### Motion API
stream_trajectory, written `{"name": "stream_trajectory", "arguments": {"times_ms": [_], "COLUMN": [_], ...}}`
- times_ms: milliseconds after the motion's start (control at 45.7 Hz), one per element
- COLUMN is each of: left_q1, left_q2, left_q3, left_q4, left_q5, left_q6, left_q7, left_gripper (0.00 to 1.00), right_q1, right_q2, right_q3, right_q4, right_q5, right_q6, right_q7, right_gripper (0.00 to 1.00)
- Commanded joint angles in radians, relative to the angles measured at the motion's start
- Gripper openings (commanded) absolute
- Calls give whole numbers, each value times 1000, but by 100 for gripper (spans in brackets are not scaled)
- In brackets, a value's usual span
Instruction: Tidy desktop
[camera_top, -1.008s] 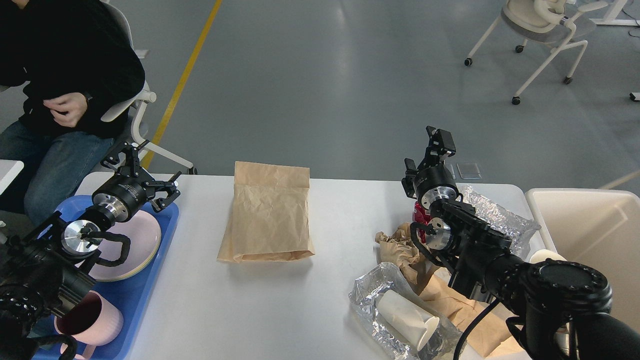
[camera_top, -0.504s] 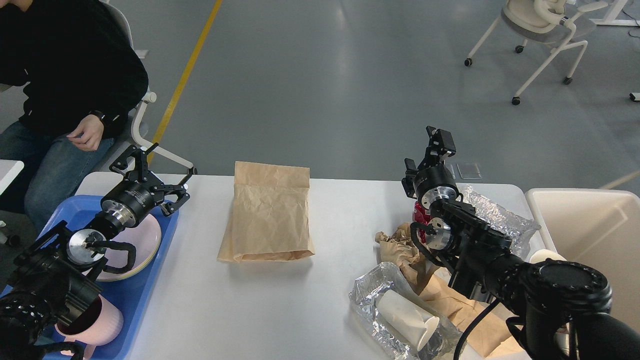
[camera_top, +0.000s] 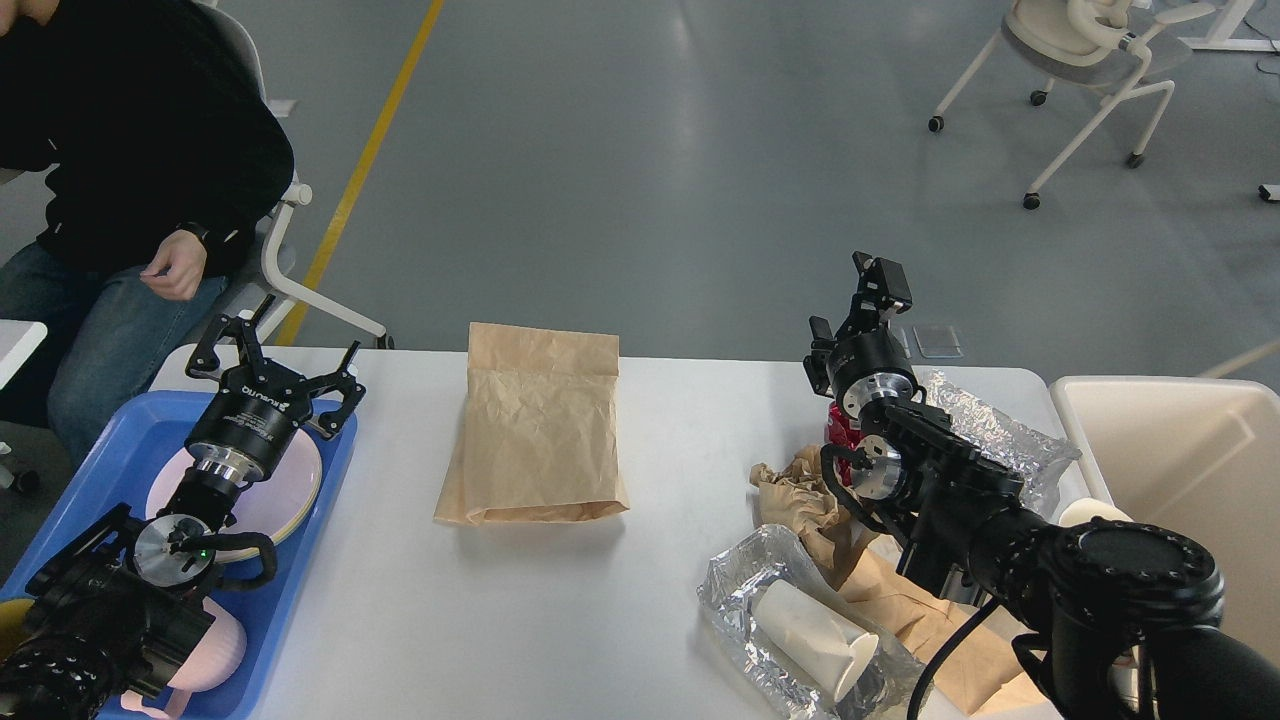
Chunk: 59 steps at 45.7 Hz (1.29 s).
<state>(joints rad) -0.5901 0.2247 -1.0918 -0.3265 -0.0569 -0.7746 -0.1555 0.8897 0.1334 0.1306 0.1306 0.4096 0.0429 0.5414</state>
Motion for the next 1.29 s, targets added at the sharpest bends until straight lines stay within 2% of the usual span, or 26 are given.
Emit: {"name": "stream_trajectory", "arguments": {"times_ms": [0,416,745,1270], "left_q1": [4,12,12,12], "left_q2": [-2,-1,-2,-2], "left_q3": [10,7,12,12], "left_q4": [0,0,0,0], "left_q5": [2,2,2,2], "left_q6": [-5,-5,-6,-6], "left_q7": [-55,-64,-96,-96], "left_gripper": [96,96,96,96], "right_q1": [0,0,0,0], "right_q2": [0,0,0,0], "right_q3": [0,0,0,1], "right_q4": [0,0,0,0], "right_q5": [0,0,0,0], "right_q6": [0,0,0,0], "right_q7": [0,0,0,0], "right_gripper": [100,100,100,100]}}
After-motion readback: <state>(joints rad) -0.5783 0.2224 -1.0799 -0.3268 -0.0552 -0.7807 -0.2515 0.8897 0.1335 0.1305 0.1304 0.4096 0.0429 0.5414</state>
